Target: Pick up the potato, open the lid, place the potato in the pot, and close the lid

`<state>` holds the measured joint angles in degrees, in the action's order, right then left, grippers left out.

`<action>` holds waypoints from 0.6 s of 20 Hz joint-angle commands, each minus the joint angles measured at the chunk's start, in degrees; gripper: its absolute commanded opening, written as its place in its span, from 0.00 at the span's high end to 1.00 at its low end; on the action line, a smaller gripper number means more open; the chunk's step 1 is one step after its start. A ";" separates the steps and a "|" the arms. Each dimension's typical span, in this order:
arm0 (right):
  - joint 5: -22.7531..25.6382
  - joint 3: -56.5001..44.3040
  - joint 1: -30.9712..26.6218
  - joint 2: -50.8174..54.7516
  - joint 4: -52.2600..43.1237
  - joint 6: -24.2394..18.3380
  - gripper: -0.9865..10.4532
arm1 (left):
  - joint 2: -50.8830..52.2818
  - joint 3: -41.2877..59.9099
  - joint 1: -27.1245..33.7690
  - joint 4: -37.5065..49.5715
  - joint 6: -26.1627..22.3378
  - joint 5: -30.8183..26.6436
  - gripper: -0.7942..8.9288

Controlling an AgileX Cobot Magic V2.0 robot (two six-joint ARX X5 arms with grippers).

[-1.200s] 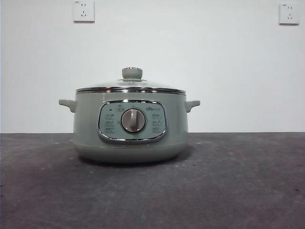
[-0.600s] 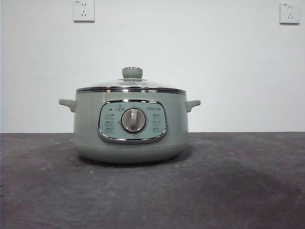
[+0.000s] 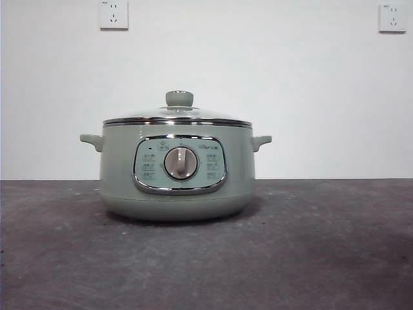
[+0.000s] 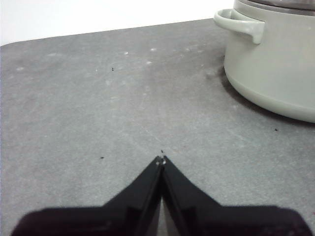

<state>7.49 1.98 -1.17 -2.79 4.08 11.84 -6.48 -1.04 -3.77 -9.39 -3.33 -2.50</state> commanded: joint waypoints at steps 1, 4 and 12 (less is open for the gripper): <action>-0.02 -1.09 -0.42 1.38 -0.50 -3.78 0.93 | 0.00 0.61 -0.02 0.09 0.57 -0.07 0.92; -0.11 -1.16 -0.42 2.34 1.11 -10.40 0.93 | 0.00 0.61 -0.02 0.13 0.57 -0.09 0.92; -0.24 -1.16 -0.35 2.34 6.10 -17.97 0.93 | -0.02 0.61 -0.02 0.09 0.57 -0.09 0.92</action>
<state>7.42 1.41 -1.54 -0.60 10.26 -4.36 -6.52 -1.04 -3.77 -9.39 -3.33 -2.52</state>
